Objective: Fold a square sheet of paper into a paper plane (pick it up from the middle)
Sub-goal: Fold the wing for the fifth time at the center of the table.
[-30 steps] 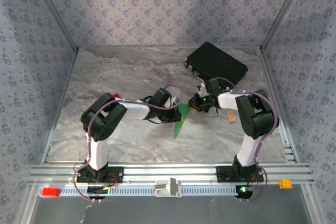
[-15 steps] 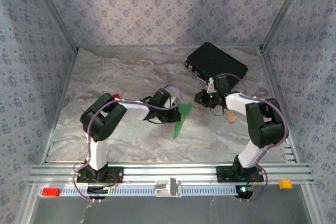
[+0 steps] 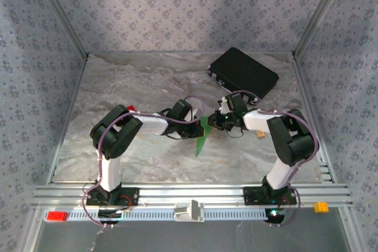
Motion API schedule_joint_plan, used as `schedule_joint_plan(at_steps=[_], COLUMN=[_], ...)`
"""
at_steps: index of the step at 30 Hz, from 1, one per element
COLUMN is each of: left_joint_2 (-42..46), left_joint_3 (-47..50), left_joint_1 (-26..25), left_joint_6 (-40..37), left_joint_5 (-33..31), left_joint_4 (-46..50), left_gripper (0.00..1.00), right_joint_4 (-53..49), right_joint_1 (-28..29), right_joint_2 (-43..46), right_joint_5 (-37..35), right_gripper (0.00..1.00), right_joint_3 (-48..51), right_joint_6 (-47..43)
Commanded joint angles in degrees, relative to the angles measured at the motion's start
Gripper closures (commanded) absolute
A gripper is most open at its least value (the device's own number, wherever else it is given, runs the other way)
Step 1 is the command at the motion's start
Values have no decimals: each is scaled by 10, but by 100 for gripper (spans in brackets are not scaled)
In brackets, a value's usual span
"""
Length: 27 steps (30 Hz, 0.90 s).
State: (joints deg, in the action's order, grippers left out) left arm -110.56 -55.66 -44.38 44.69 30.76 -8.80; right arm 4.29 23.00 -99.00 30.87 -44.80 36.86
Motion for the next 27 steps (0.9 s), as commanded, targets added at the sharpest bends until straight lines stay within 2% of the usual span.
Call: schedule_joint_plan(at_steps=[1, 6, 12, 17, 23, 27], left_joint_2=[-1, -4, -4, -1, 30, 87], left_joint_3=[8, 6, 6, 4, -3, -23], left_joint_1=[-6, -6, -7, -9, -12, -14], left_joint_6=[3, 4, 5, 8, 18, -7], left_joint_5=[-13, -9, -9, -10, -12, -36], left_joint_4=[58, 59, 58, 58, 46, 87], left_gripper=[100, 100, 100, 100, 100, 91], right_joint_4=[-1, 27, 10, -19, -57, -65], right_joint_1=[-3, -53, -95, -94, -73, -57], right_joint_2=[-28, -57, -61, -34, 51, 107], right_joint_5=[-15, 4, 13, 10, -25, -39], right_gripper=[88, 88, 88, 86, 82, 78], right_joint_3=[-18, -18, -41, -48, -20, 21], right_joint_6=[2, -3, -14, -37, -38, -24])
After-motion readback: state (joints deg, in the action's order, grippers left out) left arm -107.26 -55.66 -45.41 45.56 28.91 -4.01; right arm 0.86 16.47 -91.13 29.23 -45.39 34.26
